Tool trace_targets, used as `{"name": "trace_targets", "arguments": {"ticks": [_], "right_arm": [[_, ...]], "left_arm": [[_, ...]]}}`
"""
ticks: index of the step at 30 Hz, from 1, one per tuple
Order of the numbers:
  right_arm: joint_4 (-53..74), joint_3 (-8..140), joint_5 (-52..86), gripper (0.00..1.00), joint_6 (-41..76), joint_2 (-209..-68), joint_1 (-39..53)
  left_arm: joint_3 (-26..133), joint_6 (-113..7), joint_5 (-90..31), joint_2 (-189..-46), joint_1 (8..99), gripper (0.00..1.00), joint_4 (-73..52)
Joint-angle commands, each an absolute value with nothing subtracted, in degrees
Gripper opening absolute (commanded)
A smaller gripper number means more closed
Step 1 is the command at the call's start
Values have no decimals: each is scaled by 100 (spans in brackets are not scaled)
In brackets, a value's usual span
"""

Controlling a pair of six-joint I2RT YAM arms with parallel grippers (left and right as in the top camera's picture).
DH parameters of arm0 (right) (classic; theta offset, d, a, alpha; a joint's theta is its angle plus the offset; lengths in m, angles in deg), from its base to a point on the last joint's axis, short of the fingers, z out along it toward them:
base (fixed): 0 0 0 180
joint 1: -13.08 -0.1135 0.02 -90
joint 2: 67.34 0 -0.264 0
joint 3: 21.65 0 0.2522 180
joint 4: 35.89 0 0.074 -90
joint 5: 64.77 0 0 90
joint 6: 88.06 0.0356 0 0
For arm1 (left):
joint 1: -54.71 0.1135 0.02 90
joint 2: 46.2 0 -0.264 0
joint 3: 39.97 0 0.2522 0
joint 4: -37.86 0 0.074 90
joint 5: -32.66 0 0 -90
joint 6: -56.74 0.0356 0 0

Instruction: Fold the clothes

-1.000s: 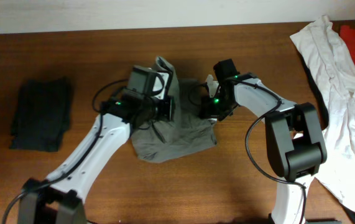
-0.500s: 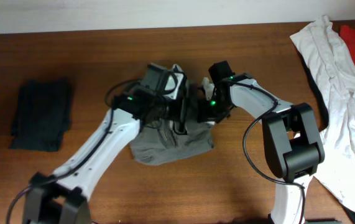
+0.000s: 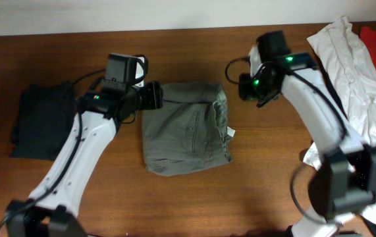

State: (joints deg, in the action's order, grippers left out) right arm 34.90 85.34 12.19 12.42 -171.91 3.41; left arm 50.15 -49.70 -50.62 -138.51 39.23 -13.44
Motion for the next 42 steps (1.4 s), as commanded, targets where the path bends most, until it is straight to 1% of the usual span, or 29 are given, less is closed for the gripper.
{"name": "trace_targets", "arguments": {"ticks": [1, 4, 13, 17, 19, 21, 27, 31, 34, 37, 38, 40, 42], "right_arm": [[3563, 8642, 491, 21, 903, -16820, 39], [3667, 8559, 14, 22, 770, -16861, -240], [3547, 7759, -7, 21, 783, -17366, -968], [3263, 7214, 41, 22, 794, -17700, -1095], [3191, 7009, 165, 21, 796, -17862, -1084], [3160, 6858, 513, 22, 844, -17980, -1047], [2994, 6755, 2305, 21, 1187, -18096, -874], [2791, 6755, 2570, 22, 1185, -18096, -778], [2789, 6755, 3133, 22, 1187, -18096, -778], [2693, 6755, 3800, 22, 1187, -18096, -776], [2653, 6755, 3916, 22, 1185, -18096, -778], [2581, 6760, 3944, 22, 1183, -18096, -778], [2555, 6760, 3942, 22, 1185, -18096, -778]], "left_arm": [[5065, -4898, -5162, -14411, 3923, 68, -1473], [5065, -4898, -5162, -14815, 3923, 68, -1506], [5065, -4900, -5162, -15820, 3923, 68, -1707], [5065, -4903, -5018, -16063, 3921, 68, -2131], [5054, -4900, -4966, -16142, 3910, 63, -2422], [5028, -4903, -4963, -16205, 3905, 61, -2656], [4711, -4905, -4539, -16277, 3897, 61, -3032], [4685, -4903, -4509, -16124, 3897, 53, -3307], [4703, -4900, -4601, -15744, 3897, 53, -3242], [4764, -4898, -5099, -15243, 3901, 53, -2772], [4770, -4896, -5280, -15088, 3901, 54, -2531], [4770, -4892, -5643, -14832, 3901, 74, -1926], [4770, -4686, -5781, -14712, 3901, 82, -1294]]}}
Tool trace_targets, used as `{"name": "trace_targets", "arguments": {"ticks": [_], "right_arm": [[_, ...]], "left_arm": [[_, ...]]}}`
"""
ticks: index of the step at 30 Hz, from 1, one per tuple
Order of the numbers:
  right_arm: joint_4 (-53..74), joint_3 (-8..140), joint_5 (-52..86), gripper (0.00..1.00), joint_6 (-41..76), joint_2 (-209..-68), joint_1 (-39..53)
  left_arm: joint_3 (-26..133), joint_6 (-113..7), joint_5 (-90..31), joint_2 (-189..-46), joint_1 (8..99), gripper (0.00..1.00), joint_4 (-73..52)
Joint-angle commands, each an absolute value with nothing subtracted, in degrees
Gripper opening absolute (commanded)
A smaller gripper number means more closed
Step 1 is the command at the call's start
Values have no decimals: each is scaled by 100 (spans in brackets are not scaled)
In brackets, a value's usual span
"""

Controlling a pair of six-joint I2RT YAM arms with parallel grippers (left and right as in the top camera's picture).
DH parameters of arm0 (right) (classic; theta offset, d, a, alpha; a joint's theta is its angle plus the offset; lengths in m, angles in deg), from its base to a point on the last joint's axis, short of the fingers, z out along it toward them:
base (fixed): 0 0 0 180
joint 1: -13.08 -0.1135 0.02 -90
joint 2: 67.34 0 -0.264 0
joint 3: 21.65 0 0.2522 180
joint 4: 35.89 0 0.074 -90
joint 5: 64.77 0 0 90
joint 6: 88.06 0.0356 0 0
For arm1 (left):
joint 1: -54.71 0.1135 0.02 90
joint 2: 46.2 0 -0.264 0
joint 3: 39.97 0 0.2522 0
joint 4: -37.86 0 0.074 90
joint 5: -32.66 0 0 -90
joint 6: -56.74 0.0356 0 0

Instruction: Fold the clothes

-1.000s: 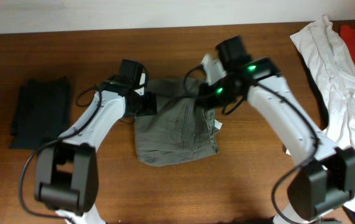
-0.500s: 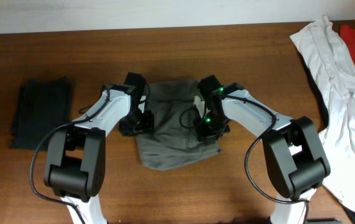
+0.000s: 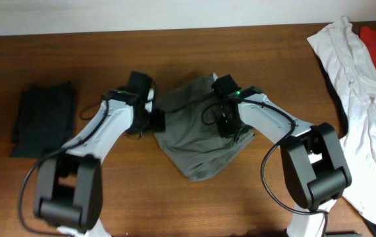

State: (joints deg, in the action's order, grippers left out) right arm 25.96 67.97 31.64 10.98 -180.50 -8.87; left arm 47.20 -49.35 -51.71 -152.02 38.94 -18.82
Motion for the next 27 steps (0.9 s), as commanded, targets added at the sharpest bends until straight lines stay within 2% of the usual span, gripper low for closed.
{"name": "trace_targets", "arguments": {"ticks": [1, 3, 4, 8, 17, 21, 22, 24, 27], "right_arm": [[2544, 6760, 3940, 22, 1185, -18096, -778], [2542, 6760, 3929, 22, 1185, -18096, -791], [2546, 6760, 3909, 22, 1185, -18096, -791], [2562, 6760, 3879, 22, 1185, -18096, -789], [2559, 6760, 3874, 22, 1187, -18096, -789], [2559, 6760, 3877, 22, 1187, -18096, -789], [2559, 6760, 3877, 23, 1187, -18096, -789], [2559, 6760, 3874, 23, 1187, -18096, -789], [2559, 6760, 3872, 23, 1187, -18096, -789]], "left_arm": [[4770, -4479, -5777, -14703, 3901, 86, -879], [4770, -4177, -5779, -14760, 3903, 87, -287], [4770, -4068, -5766, -14808, 3901, 92, -20], [4770, -3657, -5455, -15215, 3903, 93, 730], [4772, -3657, -4290, -16249, 3901, 93, 892], [4772, -3659, -3615, -16428, 3901, 92, 601], [4772, -3659, -3514, -16430, 3899, 89, 448], [4772, -3659, -3409, -16430, 3897, 73, 81], [4770, -3567, -3420, -16437, 3897, 61, -461]]}}
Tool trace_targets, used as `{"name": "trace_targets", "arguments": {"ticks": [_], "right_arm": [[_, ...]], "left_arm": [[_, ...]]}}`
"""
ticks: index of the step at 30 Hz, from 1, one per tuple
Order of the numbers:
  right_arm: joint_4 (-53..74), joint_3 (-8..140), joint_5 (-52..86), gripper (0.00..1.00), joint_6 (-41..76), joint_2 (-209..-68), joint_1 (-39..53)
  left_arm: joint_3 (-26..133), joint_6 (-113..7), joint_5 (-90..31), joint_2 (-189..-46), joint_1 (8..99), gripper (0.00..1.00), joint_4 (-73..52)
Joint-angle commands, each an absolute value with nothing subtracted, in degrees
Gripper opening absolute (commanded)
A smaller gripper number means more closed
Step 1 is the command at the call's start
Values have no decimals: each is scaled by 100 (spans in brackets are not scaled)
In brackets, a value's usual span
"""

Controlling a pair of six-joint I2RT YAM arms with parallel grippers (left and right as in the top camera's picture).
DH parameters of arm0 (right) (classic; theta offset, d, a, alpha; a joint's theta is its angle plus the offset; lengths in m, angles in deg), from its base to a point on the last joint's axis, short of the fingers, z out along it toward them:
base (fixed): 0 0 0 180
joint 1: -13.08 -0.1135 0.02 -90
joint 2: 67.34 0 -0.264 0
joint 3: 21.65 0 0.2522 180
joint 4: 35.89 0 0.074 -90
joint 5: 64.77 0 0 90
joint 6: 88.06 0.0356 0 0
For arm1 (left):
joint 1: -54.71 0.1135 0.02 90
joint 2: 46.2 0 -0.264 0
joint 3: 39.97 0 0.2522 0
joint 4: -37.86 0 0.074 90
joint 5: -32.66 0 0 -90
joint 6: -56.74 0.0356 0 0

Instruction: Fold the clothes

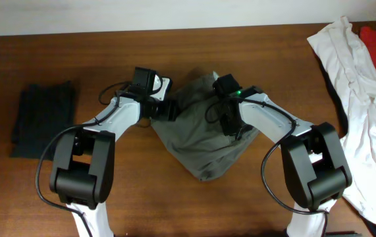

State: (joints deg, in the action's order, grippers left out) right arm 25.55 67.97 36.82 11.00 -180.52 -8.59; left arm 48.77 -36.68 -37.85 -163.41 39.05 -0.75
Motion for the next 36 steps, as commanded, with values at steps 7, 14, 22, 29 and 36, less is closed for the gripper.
{"name": "trace_targets", "arguments": {"ticks": [7, 14, 22, 29, 36], "right_arm": [[2566, 6760, 3697, 23, 1187, -18096, -789], [2581, 6760, 3621, 23, 1187, -18096, -789], [2774, 6773, 3621, 23, 1415, -17838, -741], [2992, 6983, 3599, 27, 1415, -16826, -470], [3307, 7070, 3597, 32, 1118, -15926, -197]], "left_arm": [[4770, -3338, -3412, -16437, 3894, 38, -689], [4770, -3338, -3418, -16437, 3897, 0, -905], [4772, -3340, -3906, -16297, 4001, 0, -1220], [4847, -3346, -5707, -15473, 4443, 0, -2026], [4873, -3349, -6496, -14393, 5250, 1, -2177]]}}
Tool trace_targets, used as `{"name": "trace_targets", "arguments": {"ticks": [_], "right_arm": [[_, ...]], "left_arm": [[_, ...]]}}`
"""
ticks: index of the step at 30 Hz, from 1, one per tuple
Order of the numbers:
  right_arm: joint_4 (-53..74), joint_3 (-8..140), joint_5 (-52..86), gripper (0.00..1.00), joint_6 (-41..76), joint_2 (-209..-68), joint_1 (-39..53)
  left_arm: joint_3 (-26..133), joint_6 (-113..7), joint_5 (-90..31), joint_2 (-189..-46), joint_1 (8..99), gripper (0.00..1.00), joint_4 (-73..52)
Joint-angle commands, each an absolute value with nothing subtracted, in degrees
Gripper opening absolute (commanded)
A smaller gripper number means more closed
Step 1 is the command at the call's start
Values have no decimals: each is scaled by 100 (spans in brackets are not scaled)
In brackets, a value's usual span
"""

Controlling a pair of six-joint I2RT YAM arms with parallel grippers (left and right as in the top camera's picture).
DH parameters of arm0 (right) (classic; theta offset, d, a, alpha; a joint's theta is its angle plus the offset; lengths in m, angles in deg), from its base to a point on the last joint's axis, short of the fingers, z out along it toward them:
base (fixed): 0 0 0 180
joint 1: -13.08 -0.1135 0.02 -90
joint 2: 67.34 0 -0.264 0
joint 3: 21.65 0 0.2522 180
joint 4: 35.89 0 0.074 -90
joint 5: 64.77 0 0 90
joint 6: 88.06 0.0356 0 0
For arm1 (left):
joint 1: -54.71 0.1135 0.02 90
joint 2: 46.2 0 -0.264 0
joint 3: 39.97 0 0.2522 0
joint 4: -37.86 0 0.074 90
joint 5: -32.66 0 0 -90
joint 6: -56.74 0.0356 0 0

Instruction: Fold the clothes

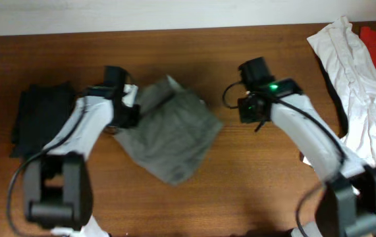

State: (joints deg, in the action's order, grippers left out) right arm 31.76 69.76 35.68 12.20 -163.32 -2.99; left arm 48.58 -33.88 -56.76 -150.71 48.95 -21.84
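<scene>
A folded olive-green garment point(169, 137) lies skewed on the table, left of centre, with one corner pointing toward the front. My left gripper point(126, 116) is at the garment's left edge and looks shut on the cloth there. My right gripper point(245, 109) is off the garment, a short way to the right of its right corner, over bare wood with nothing in it. The fingers of both grippers are mostly hidden under the wrists in the overhead view.
A folded black garment point(40, 120) lies at the far left. A heap of white clothes point(362, 79) covers the right side, with red cloth behind it. The wooden table point(253, 191) shows bare along the front.
The green garment has shifted left and turned, with my left gripper still at its left edge. My right gripper has let go and now sits to the right, clear of the cloth.
At first the garment lay square at the centre, with both grippers beside its upper corners. Then both grippers were on the cloth and it lay turned to a diamond. Now it is further left, held only at the left edge.
</scene>
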Motion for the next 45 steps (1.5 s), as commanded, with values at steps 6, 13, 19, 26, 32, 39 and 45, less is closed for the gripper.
{"name": "trace_targets", "arguments": {"ticks": [6, 13, 19, 26, 32, 39, 45], "right_arm": [[3648, 7068, 3595, 32, 1120, -15585, -59], [3796, 7068, 3595, 33, 1120, -15587, -61], [3834, 7068, 3592, 33, 1124, -15587, -61], [3855, 7068, 3466, 33, 1144, -15587, -61], [3858, 7068, 3415, 33, 1142, -15587, -61], [3858, 7068, 3339, 33, 1142, -15587, -61], [3858, 7068, 3335, 34, 1142, -15587, -61]], "left_arm": [[4875, -3338, -7481, -13753, 6054, 1, -1640], [4934, -3056, -7689, -13716, 6784, 0, -997], [5131, -3056, -7687, -13716, 7269, 0, -492], [5133, -3056, -7663, -13781, 7851, 0, -160], [5133, -3067, -7661, -13812, 8261, 45, -90], [5133, -3650, -7536, -13809, 8401, 99, -319], [5133, -3650, -6375, -13807, 8030, 99, -378]]}}
